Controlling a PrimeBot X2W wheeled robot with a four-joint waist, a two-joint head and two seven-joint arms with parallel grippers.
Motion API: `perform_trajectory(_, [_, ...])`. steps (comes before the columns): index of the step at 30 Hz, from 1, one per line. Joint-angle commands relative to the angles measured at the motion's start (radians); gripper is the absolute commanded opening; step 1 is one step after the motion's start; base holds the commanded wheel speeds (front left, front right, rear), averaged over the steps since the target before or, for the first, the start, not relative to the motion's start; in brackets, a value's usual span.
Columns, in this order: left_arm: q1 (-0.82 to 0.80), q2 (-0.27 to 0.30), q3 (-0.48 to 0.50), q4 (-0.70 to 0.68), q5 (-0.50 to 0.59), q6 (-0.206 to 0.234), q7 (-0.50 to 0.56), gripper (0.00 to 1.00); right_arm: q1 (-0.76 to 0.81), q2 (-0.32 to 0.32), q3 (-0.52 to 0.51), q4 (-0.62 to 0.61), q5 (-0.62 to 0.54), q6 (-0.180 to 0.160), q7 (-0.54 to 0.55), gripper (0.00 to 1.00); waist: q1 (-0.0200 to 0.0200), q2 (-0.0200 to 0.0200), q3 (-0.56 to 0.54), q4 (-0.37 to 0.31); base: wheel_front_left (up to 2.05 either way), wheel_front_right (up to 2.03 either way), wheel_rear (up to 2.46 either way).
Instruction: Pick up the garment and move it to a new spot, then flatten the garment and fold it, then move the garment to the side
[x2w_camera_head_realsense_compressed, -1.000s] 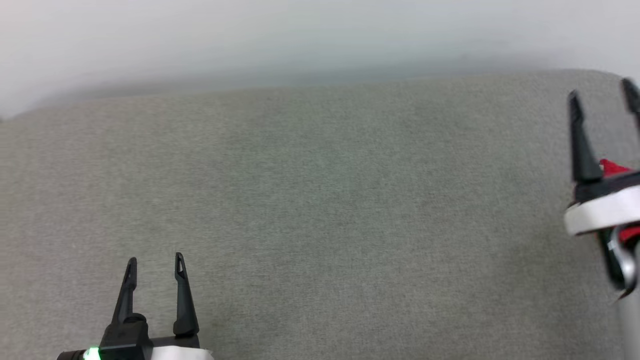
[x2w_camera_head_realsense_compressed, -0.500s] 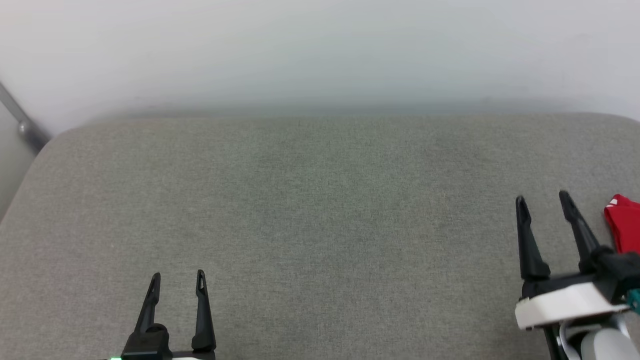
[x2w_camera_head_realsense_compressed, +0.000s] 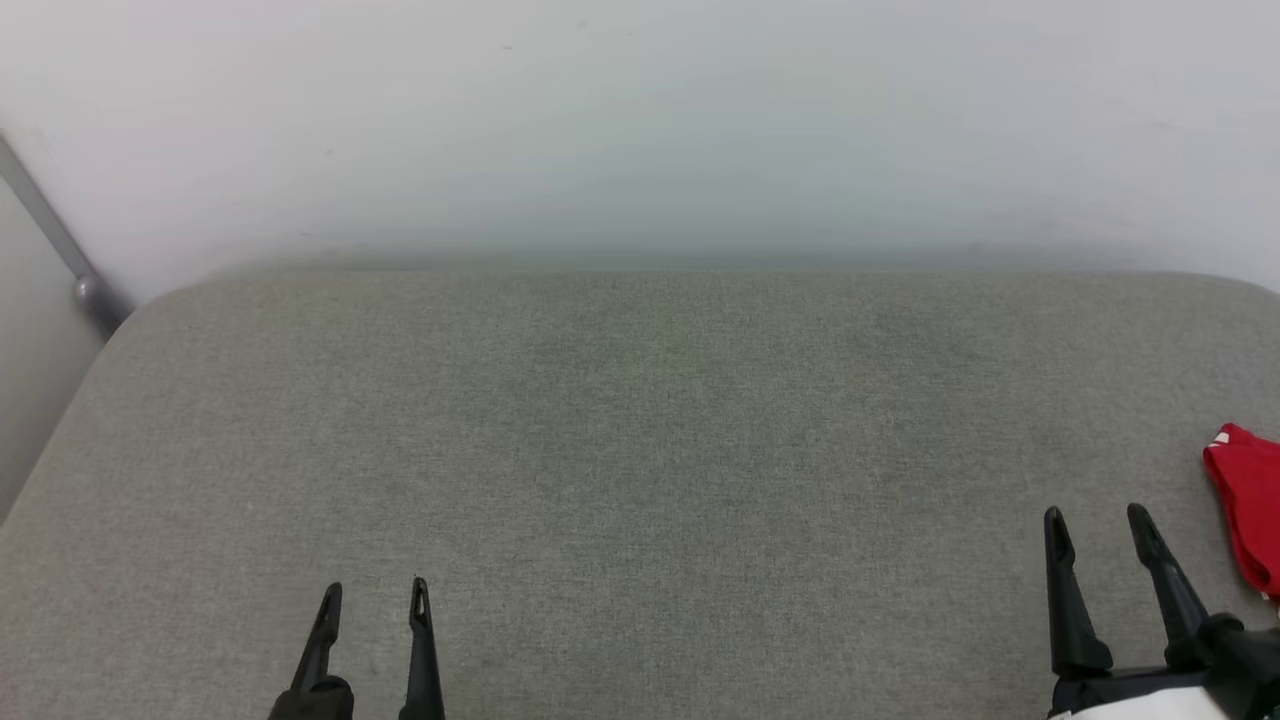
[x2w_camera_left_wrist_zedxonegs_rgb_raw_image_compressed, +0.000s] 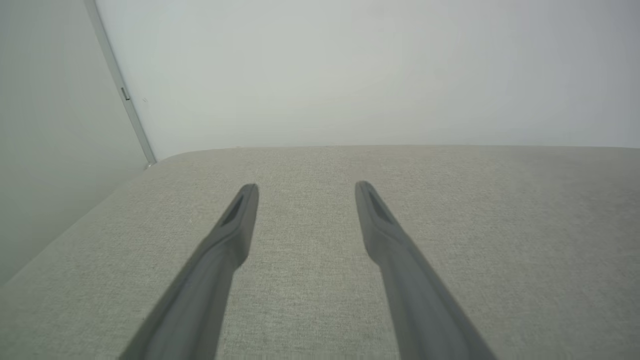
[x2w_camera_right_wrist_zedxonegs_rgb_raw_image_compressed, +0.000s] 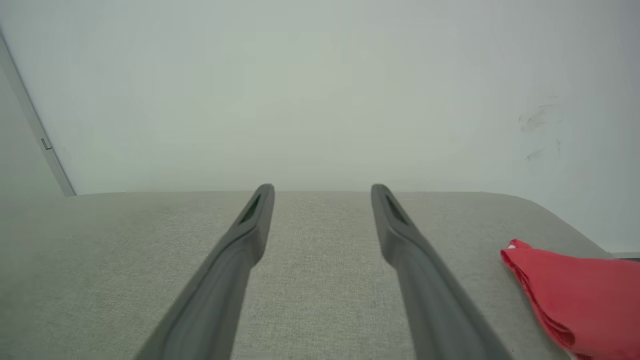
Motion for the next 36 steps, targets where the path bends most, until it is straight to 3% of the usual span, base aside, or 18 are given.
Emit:
perform_trajectory(1, [0.008, -0.002, -0.006, 0.006, -0.002, -0.005, -0.002, 1.0, 0.022, 0.006, 0.006, -0.009, 0.015, -0.001, -0.002, 1.0, 0.0001, 0.0, -0.006, 0.001, 0.0, 0.0, 0.0])
perform_trajectory(19, [0.023, -0.002, -0.015, 0.013, -0.023, -0.013, -0.002, 1.0, 0.089, 0.006, -0.001, -0.042, 0.069, -0.001, -0.002, 1.0, 0.0001, 0.0, -0.025, 0.006, 0.0, 0.0, 0.0])
perform_trajectory(20, [0.015, -0.001, -0.017, 0.015, -0.023, -0.014, 0.0, 0.0, 0.081, 0.001, 0.001, -0.032, 0.066, 0.0, 0.0, 0.0, 0.0001, 0.0, -0.025, 0.006, 0.0, 0.0, 0.0])
perform_trajectory(24, [0.023, 0.0, -0.022, 0.042, -0.042, -0.016, 0.002, 0.0, 0.081, 0.002, 0.004, -0.001, 0.083, 0.0, 0.004, 0.0, 0.0001, 0.0, -0.024, 0.006, 0.0, 0.0, 0.0])
perform_trajectory(36, [-0.03, 0.016, -0.008, 0.069, -0.308, -0.05, 0.047, 0.0, 0.029, -0.009, 0.011, 0.038, 0.327, 0.0, 0.055, 0.0, 0.0001, 0.0, -0.018, 0.002, 0.0, 0.0, 0.0])
